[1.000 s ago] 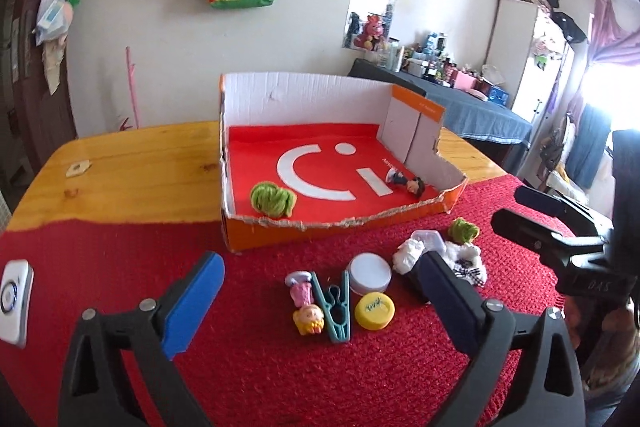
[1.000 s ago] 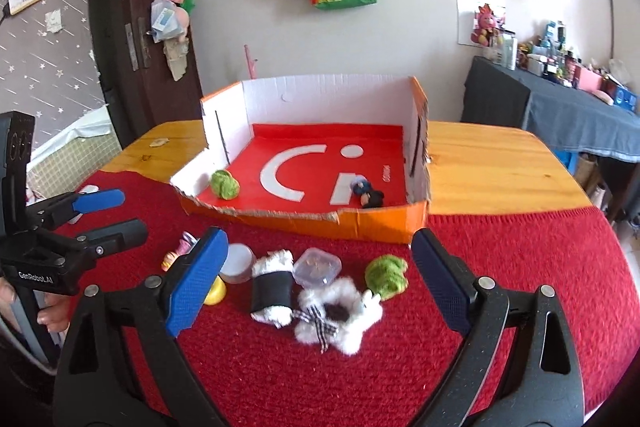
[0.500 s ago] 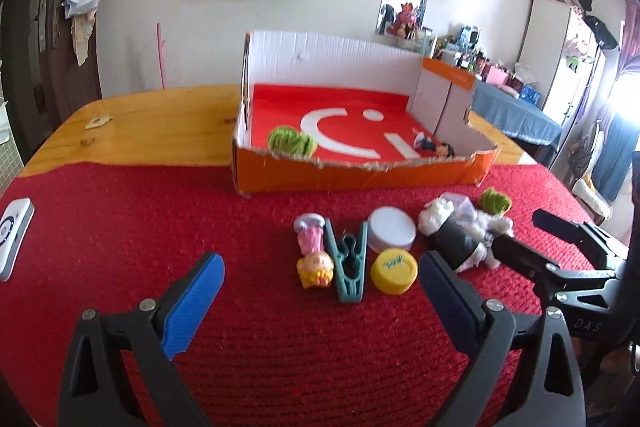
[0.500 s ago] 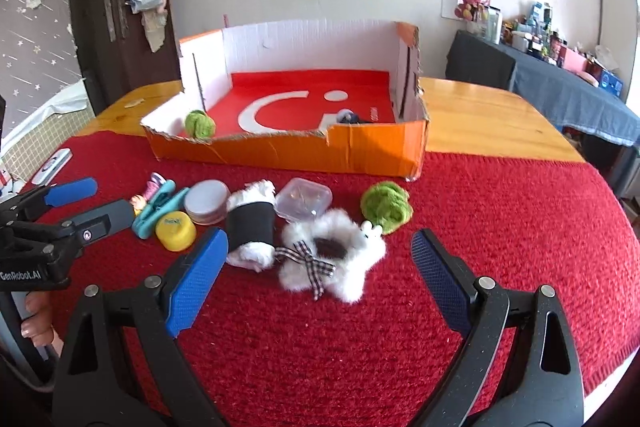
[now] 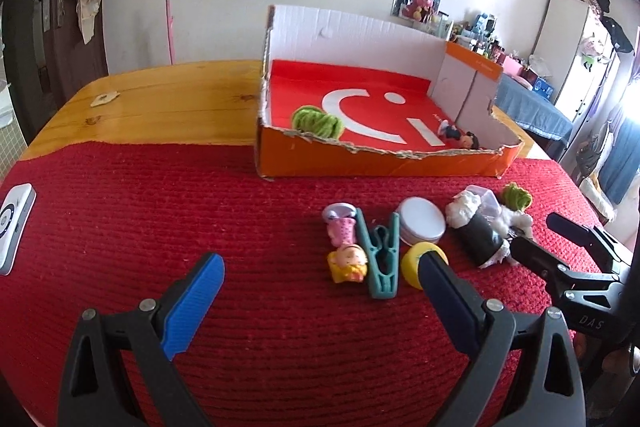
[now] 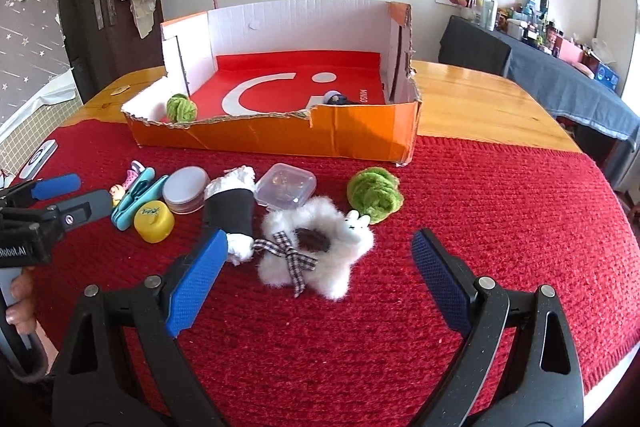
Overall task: Organize objects
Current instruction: 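Move both grippers back toward the remaining items on the tablecloth, then grasp the doll figurine with the left gripper while the right gripper grasps the white plush bunny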
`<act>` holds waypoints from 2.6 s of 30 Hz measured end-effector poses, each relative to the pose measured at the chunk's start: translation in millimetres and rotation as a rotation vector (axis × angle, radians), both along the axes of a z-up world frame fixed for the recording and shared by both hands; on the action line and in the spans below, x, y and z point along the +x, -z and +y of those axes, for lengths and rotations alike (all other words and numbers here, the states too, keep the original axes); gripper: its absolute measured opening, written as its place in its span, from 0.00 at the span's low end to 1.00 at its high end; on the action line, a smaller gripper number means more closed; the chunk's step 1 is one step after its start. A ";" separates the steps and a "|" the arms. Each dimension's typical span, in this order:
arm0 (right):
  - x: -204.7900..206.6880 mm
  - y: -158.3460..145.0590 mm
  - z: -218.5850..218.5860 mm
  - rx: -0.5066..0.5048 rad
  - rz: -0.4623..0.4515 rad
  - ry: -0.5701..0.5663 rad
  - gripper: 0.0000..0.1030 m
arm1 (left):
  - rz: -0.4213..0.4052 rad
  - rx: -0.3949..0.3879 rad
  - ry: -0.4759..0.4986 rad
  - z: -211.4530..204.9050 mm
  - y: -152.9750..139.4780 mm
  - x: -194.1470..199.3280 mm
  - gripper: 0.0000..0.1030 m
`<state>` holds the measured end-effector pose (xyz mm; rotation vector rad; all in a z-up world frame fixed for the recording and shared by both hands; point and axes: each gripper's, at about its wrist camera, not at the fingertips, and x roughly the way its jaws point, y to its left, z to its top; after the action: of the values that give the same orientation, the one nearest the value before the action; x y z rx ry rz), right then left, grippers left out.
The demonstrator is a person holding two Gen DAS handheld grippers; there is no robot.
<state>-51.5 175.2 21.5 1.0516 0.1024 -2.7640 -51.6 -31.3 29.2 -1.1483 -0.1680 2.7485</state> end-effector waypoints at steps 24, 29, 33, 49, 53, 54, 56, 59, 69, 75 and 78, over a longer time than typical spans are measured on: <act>-10.0 9.9 13.0 -0.029 -0.110 -0.026 0.91 | -0.084 -0.162 0.131 -6.3 6.4 -20.3 0.98; -10.0 10.2 14.2 -0.017 -0.110 -0.021 0.91 | -0.072 -0.228 0.100 -11.8 7.0 -24.8 0.97; -9.7 9.2 17.7 -0.014 -0.111 -0.016 0.91 | -0.072 -0.263 0.089 -18.1 9.1 -26.5 0.96; -16.9 9.9 13.3 -0.013 -0.095 -0.037 0.75 | -0.060 -0.226 0.237 0.3 9.8 -46.4 0.67; -16.7 10.7 6.0 0.009 -0.084 -0.053 0.62 | -0.049 -0.215 0.264 4.8 9.9 -45.9 0.59; -16.8 11.0 4.2 0.014 -0.081 -0.057 0.61 | -0.048 -0.210 0.276 6.1 9.8 -45.4 0.55; -17.0 11.2 2.0 0.012 -0.079 -0.067 0.55 | -0.046 -0.205 0.290 7.7 9.8 -44.6 0.49; -16.7 11.3 0.0 0.018 -0.073 -0.074 0.52 | -0.045 -0.183 0.326 10.9 9.3 -42.9 0.31; -10.4 5.7 5.6 -0.036 -0.038 -0.086 0.50 | -0.031 -0.171 0.318 13.0 5.9 -35.6 0.21; -6.6 -7.3 8.2 -0.062 -0.016 -0.097 0.50 | 0.001 -0.140 0.301 8.4 -6.3 -26.2 0.21; -4.5 -16.3 9.1 -0.070 0.002 -0.103 0.50 | 0.026 -0.132 0.292 6.5 -15.7 -24.4 0.21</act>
<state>-56.0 184.4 37.8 0.9977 0.0579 -2.6562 -76.0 -24.8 44.9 -1.0699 0.1736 2.5438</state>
